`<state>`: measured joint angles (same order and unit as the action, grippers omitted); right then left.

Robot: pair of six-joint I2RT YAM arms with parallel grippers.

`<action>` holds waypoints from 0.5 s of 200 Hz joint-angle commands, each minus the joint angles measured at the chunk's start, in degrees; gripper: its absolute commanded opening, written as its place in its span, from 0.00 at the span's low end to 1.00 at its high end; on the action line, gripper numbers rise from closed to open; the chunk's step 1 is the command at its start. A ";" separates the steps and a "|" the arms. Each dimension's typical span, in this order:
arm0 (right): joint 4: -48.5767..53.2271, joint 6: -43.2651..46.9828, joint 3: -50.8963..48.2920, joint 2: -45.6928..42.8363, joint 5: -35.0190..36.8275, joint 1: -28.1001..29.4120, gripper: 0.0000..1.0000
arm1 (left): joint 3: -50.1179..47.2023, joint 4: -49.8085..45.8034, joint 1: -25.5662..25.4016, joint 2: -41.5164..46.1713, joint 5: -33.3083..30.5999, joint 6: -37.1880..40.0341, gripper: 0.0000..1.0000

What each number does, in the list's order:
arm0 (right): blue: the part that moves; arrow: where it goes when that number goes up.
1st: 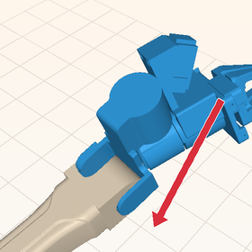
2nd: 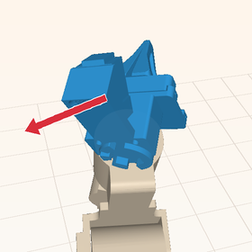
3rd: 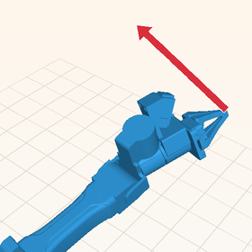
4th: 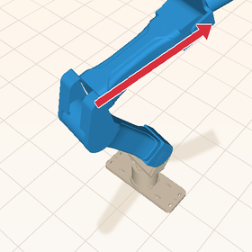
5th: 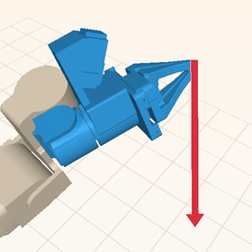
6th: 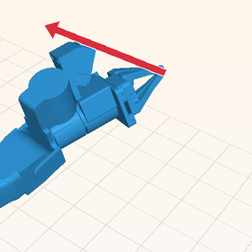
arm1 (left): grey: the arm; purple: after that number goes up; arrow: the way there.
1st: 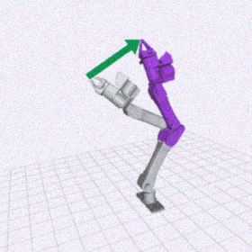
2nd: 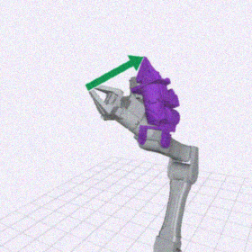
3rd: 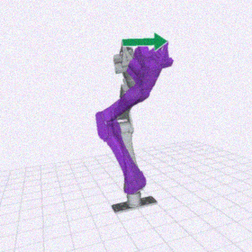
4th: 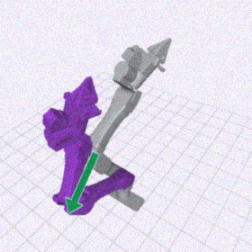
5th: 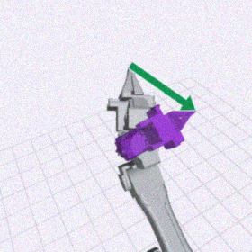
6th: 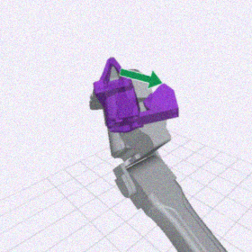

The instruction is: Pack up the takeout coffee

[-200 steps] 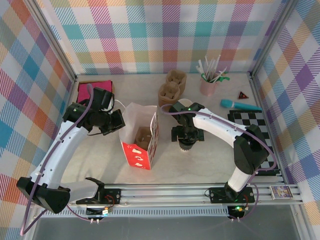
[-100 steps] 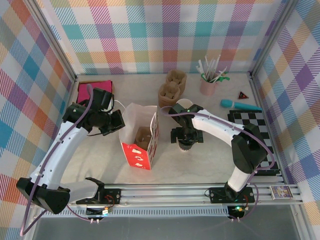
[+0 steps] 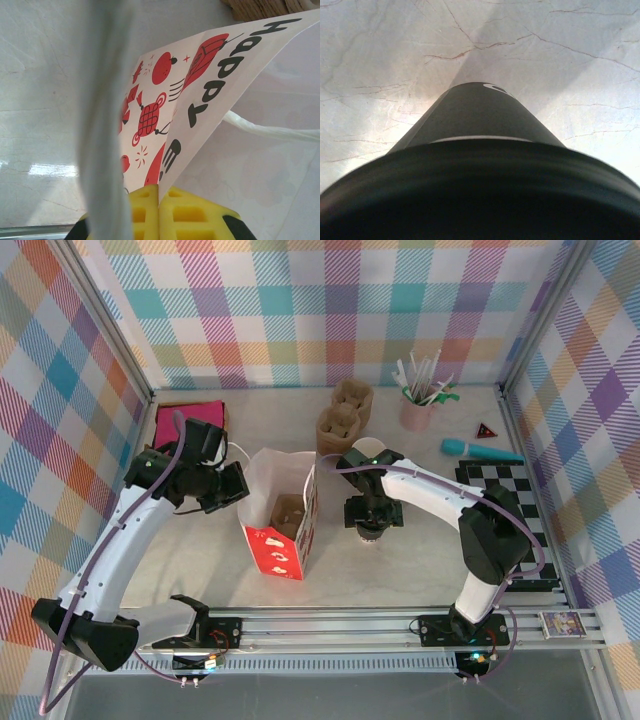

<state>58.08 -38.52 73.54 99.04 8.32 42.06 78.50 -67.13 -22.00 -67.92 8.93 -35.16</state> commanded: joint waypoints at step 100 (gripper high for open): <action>10.14 1.49 9.15 -0.98 1.08 0.78 0.80 | -0.99 0.29 -0.65 1.10 1.17 -1.52 0.05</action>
<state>63.00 -38.09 79.26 99.09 8.56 42.46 78.13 -66.89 -22.00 -67.75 9.02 -35.22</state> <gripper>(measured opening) 0.843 0.063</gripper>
